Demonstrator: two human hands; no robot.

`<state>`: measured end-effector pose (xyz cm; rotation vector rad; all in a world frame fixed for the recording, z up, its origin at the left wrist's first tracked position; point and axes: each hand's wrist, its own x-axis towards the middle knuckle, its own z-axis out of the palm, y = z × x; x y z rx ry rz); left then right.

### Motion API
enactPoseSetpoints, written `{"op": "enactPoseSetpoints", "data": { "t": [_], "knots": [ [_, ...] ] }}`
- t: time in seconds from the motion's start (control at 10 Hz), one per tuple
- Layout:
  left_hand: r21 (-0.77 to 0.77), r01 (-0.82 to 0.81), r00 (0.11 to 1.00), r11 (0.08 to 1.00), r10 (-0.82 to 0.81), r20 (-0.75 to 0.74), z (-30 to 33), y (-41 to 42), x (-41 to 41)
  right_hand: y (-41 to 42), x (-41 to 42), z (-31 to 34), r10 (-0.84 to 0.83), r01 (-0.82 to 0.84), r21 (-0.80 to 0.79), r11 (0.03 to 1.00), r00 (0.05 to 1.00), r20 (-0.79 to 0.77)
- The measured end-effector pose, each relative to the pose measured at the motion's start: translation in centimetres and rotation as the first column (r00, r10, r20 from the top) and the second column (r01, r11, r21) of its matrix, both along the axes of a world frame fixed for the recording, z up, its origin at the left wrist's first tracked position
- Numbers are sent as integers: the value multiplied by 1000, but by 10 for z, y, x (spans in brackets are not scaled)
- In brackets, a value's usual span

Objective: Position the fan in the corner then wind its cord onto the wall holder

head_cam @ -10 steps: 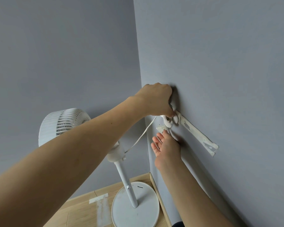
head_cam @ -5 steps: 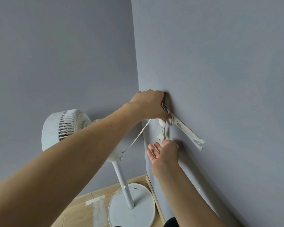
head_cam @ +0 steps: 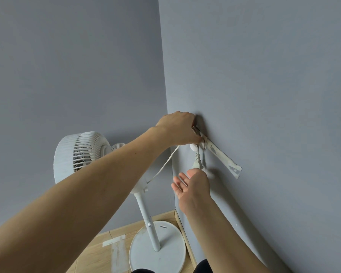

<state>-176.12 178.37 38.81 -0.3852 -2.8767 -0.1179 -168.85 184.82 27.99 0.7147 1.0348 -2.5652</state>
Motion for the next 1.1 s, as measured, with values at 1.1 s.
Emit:
{"op": "enactPoseSetpoints", "data": {
  "t": [1.1],
  "knots": [
    [436,-210,974,875,224,21,-30,-73,44,-26,1,4,61,-15,345,938,991,-120]
  ]
}}
